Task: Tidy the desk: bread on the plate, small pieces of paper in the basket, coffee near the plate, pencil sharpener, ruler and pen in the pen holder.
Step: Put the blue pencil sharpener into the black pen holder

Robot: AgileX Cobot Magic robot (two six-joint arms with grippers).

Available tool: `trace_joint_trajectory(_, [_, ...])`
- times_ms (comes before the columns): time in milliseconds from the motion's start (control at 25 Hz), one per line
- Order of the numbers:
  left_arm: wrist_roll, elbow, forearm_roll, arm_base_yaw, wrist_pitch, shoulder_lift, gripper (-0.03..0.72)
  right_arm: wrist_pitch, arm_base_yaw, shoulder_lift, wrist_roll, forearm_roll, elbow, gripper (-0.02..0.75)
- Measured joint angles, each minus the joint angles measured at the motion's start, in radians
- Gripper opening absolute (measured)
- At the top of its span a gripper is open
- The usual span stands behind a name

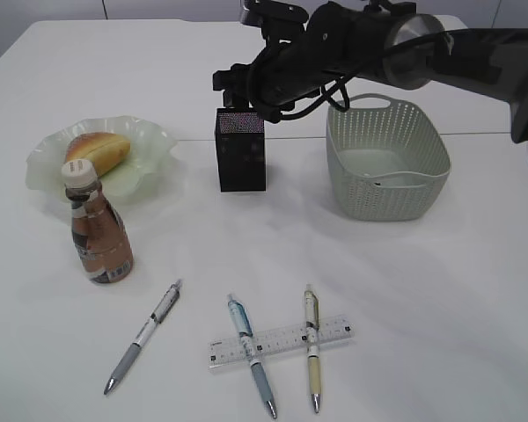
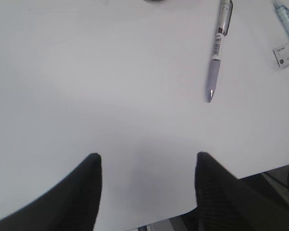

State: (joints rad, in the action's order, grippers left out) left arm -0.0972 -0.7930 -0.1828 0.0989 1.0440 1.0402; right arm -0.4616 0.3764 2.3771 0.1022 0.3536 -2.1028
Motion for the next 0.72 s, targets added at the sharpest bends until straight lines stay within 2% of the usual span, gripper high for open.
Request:
trace_joint_trajectory(200, [0.0,0.0,0.0,0.0,0.0,0.0,0.45,0.0,0.0,0.0,0.0,0.002,0.0,0.409])
trace_joint_trajectory(360, [0.0,0.0,0.0,0.0,0.0,0.0,0.45,-0.097,0.0,0.0,0.0,0.002,-0.021,0.409])
trace_joint_trajectory(520, [0.0,0.0,0.0,0.0,0.0,0.0,0.45,-0.315,0.0,0.0,-0.058,-0.032,-0.106,0.409])
trace_joint_trajectory(720, [0.0,0.0,0.0,0.0,0.0,0.0,0.45,-0.641,0.0,0.0,-0.205,-0.176,-0.252,0.409])
